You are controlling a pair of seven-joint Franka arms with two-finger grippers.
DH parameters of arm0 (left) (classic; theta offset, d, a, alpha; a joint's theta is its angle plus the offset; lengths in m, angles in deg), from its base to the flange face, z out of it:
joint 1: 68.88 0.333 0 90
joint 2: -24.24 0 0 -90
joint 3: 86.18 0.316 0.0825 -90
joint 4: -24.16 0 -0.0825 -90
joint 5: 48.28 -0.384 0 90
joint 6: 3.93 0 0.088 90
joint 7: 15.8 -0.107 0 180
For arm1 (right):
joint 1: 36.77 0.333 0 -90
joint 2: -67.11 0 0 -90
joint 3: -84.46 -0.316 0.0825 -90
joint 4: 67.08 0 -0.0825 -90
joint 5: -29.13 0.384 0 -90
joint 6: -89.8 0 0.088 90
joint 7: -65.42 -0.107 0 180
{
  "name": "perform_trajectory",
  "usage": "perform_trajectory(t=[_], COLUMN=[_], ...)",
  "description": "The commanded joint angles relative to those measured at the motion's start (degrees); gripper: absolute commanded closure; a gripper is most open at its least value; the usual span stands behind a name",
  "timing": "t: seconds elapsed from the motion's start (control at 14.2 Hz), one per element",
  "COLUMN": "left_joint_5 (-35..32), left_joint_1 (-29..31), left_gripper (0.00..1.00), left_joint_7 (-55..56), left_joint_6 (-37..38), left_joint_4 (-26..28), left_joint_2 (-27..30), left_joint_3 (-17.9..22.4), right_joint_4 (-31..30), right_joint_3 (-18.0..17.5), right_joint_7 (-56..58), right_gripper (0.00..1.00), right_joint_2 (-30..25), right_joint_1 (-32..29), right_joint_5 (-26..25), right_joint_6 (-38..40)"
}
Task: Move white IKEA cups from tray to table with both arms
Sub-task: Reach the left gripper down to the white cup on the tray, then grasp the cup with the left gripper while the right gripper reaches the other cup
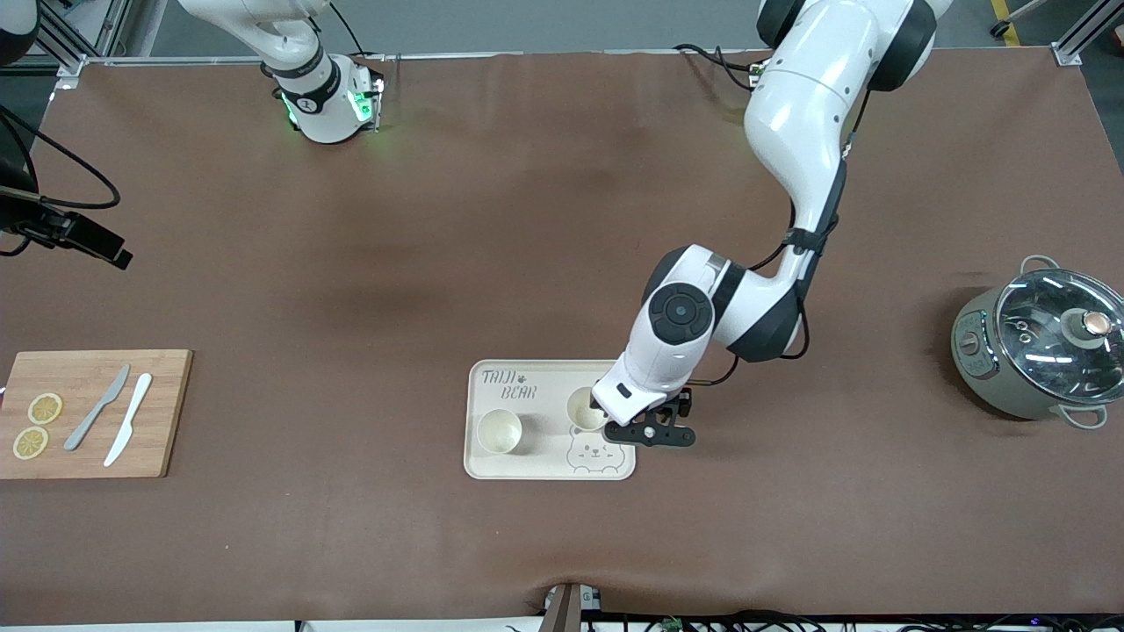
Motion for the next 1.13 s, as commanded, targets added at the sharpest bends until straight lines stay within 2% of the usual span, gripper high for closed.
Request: perform_trajectory(t=[0.0,0.21,0.56,0.7,0.92,1.06], left_joint_5=[-0.4,-0.4,-0.5,-0.6,-0.5,1.7], left_joint_1=[-1.6,-2.2,-3.0,-3.8,-4.4,-4.5], left_gripper=[0.0,0.0,0.0,0.0,0.0,0.99], left_joint_7=[2.4,3.9,6.0,7.2,7.5,16.8], left_joint_6=[-0.8,-2.4,-6.5,-7.5,-7.6,-7.0], left_joint_4=[-2.4,-2.3,-2.2,-2.2,-1.9,-1.3], left_joint_2=[-1.9,-2.9,-6.2,-6.8,-6.6,-6.3], left_joint_3=[1.4,1.4,1.6,2.5,2.6,2.1], right_joint_4=[0.8,0.1,1.4,7.1,19.8,24.5], right_joint_3=[-1.0,-1.2,-1.2,-1.2,-1.0,-0.8], right_joint_7=[-4.7,-11.8,-27.2,-32.5,-40.2,-43.2], right_gripper=[0.0,0.0,0.0,0.0,0.0,0.0], right_joint_2=[1.8,2.8,8.5,14.9,26.3,31.6], right_joint_1=[0.0,2.2,10.3,14.3,19.4,20.9], right_joint_5=[0.3,4.2,6.3,6.4,6.0,5.7], right_joint_6=[-0.7,-3.2,-10.4,-14.1,-14.3,-15.9])
